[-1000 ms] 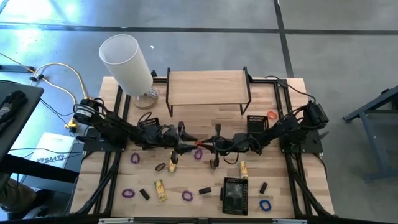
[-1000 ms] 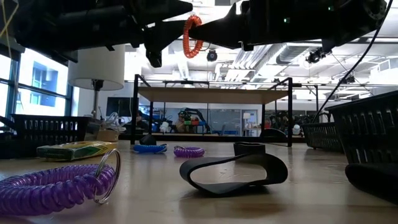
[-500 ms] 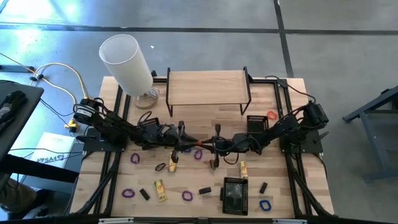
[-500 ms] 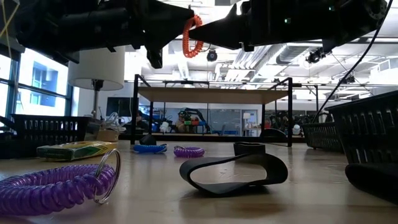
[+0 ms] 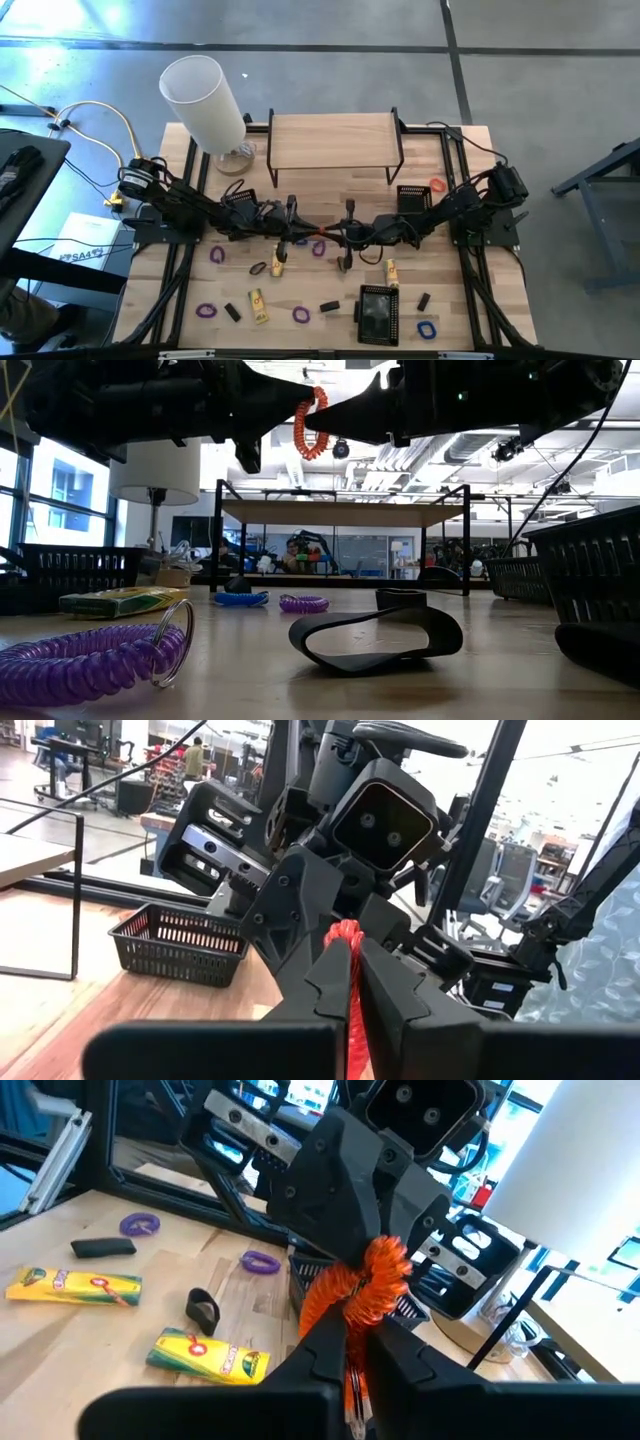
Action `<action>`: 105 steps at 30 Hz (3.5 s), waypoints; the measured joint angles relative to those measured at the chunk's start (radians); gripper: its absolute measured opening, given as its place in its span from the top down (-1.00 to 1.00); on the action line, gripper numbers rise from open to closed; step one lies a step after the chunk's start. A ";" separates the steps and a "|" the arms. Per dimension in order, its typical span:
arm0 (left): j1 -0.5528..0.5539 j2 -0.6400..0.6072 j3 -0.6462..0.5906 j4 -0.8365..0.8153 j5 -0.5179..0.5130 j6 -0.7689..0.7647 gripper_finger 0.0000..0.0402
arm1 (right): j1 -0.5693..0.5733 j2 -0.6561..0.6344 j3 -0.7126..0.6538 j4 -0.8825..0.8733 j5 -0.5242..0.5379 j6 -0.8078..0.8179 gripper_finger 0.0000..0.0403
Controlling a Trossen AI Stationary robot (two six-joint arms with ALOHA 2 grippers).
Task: Pick & Place Office Desk Supplies
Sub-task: Put the bottom orange spiral keychain into the top left bin, then put the rubber band into the top right bin
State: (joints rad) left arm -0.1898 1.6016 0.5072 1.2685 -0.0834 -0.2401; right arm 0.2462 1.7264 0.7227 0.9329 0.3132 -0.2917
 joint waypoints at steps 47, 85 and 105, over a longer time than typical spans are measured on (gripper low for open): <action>0.035 -0.546 0.392 -2.456 -0.167 -0.862 1.00 | 0.170 -0.005 0.000 -0.129 0.285 0.143 -0.15; 0.202 -0.449 0.422 -2.780 0.183 -0.371 0.26 | 0.146 -0.005 0.000 -0.158 0.230 0.246 -0.15; 0.230 -0.448 0.357 -2.771 0.057 -0.520 0.26 | 0.138 -0.005 0.000 -0.198 0.208 0.246 -0.15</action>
State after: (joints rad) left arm 0.0403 1.1534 0.8641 -1.5021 -0.0261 -0.7604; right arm 0.3841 1.7218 0.7231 0.7348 0.5208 -0.0456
